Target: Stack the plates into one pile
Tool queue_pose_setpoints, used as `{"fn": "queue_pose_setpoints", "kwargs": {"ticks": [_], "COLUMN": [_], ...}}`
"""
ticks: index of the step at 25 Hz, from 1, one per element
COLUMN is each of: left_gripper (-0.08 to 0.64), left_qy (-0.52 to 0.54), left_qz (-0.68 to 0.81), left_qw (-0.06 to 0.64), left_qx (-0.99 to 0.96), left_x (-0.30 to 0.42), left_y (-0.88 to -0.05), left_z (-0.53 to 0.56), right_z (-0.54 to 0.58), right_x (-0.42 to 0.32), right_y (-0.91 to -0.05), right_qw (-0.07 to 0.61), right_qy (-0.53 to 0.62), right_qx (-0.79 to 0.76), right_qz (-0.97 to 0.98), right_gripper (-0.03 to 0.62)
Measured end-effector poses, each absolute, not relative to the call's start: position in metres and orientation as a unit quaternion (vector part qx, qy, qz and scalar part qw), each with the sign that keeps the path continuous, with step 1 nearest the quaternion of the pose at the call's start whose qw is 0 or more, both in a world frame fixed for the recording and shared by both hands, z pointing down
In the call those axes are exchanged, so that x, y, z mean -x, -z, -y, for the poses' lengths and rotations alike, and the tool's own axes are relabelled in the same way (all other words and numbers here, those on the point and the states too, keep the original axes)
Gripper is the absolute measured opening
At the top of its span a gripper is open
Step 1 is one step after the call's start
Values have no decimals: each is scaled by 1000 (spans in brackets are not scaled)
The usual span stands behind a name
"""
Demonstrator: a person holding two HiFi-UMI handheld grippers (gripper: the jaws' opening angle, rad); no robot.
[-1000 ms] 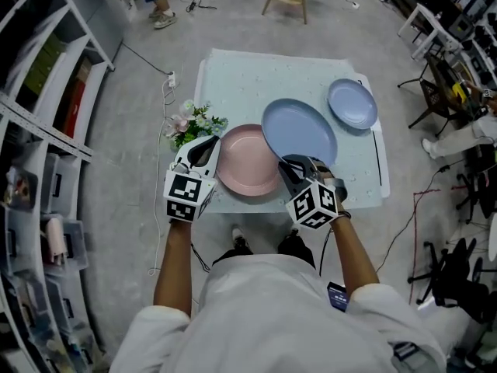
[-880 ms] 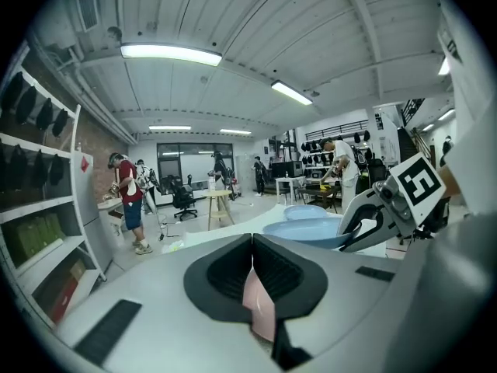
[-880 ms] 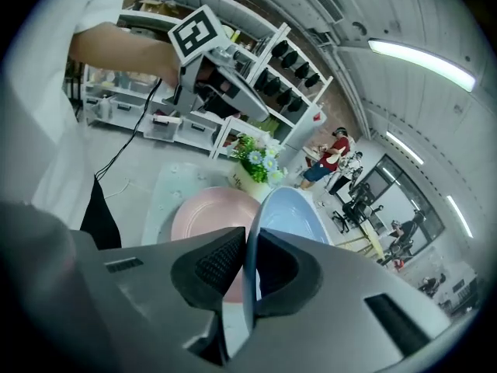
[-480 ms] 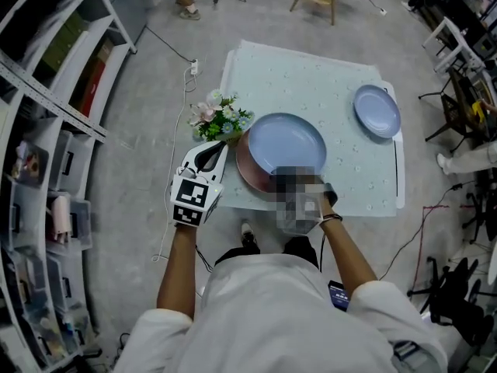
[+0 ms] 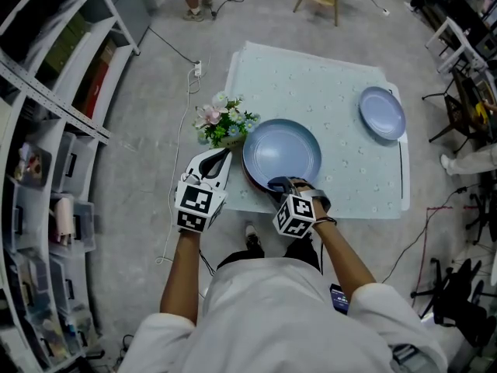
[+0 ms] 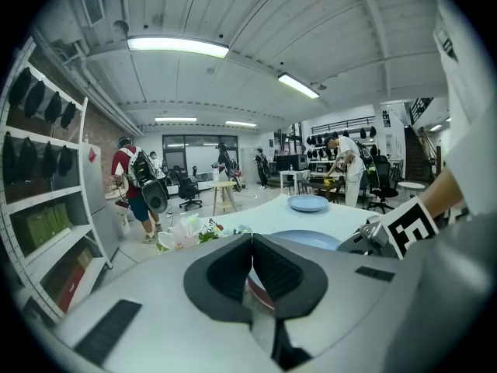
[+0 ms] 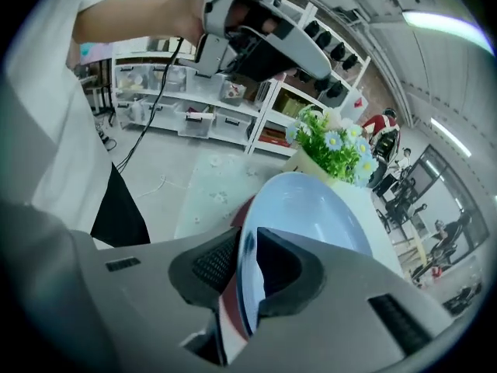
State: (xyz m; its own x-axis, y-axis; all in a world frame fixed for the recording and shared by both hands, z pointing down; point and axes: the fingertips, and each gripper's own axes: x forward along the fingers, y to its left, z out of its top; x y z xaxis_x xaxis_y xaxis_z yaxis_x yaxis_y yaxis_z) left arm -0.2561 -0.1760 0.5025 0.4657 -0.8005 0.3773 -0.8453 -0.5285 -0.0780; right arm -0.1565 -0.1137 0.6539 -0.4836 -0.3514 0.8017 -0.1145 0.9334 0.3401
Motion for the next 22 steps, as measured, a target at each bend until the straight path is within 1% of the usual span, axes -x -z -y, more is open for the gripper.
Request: {"fn": "queue_pose_setpoints", "kwargs": {"ticks": [4, 7, 8, 10, 16, 18, 19, 22], "left_gripper": [20, 20, 20, 20, 20, 20, 20, 20], "left_qy": [-189, -190, -191, -191, -180, -178, -177, -171], "left_qz": [478, 473, 471, 466, 450, 439, 432, 416], "left_qw": [64, 68, 68, 65, 44, 33, 26, 5], "left_qx": [-856, -858, -859, -861, -874, -880, -884, -893], "left_x": [257, 252, 250, 244, 221, 206, 197, 164], "left_y": [-507, -509, -508, -505, -481, -468, -462, -442], "left_z": [176, 178, 180, 182, 201, 210, 216, 232], "right_z": [109, 114, 115, 115, 130, 145, 154, 180], "right_x": [159, 157, 155, 149, 109, 87, 74, 22], "right_y": [-662, -662, -662, -656, -605, -577, -560, -503], "right_qw": [474, 465, 465, 462, 409, 377, 353, 259], "right_qy": [77, 50, 39, 17, -24, -30, -38, -72], "right_qx": [-141, -150, -148, -145, -206, -252, -279, -366], "right_qz": [866, 871, 872, 875, 889, 891, 892, 891], "right_gripper": [108, 153, 174, 245, 244, 228, 202, 85]}}
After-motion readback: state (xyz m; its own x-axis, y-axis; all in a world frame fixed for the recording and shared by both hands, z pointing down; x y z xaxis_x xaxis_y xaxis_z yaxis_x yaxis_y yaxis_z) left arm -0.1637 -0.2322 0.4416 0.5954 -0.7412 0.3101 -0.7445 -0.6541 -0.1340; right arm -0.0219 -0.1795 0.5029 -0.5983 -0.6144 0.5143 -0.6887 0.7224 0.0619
